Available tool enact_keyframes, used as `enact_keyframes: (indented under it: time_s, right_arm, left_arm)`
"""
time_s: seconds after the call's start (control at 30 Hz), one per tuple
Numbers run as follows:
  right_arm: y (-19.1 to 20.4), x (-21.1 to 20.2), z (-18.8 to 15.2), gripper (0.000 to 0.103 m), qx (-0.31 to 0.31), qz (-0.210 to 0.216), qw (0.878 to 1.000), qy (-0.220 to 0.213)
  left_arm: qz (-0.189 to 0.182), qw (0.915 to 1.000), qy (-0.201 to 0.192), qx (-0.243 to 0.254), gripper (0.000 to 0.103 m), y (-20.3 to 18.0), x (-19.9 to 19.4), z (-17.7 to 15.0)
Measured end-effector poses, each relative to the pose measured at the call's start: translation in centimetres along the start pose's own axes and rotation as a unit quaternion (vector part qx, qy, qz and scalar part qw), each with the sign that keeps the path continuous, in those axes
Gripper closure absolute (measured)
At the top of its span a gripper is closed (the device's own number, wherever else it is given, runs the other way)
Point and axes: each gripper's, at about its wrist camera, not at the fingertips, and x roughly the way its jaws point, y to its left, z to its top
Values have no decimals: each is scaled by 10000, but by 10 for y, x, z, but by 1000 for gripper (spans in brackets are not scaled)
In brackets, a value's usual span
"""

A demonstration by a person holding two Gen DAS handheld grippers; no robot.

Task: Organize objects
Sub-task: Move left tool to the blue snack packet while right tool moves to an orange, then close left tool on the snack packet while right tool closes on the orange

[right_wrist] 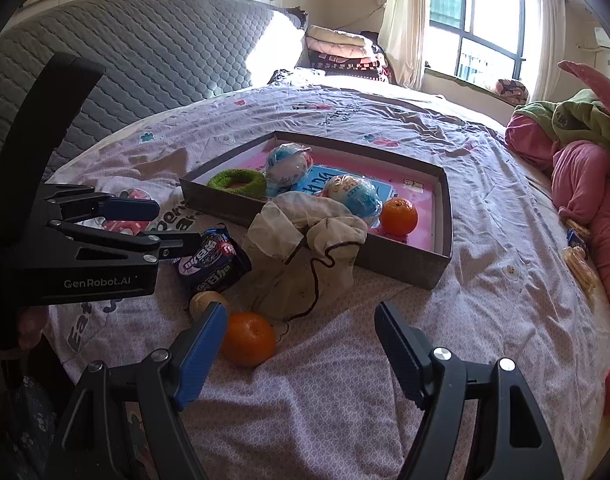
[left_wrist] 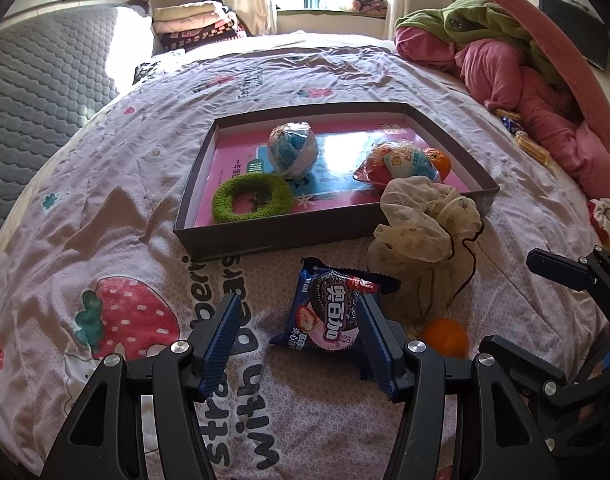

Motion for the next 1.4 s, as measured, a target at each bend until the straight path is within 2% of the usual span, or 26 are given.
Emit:
enact_keyframes:
  time_s: [0.9,1.0,1.4]
  right_arm:
    - [21,21,-15,27,-360,106,9981,487]
    - [20,24,-16,27,-365,95,9979,522]
    - [26,38,-16,46,-492,182,9966,632]
  left_arm:
    - [-222,9995,196,123,42,-11,19,-6]
    - [-253,9994,235,84,39,-11,23,-6]
    - [-348,9988,334,-30,38,-8,39,-5]
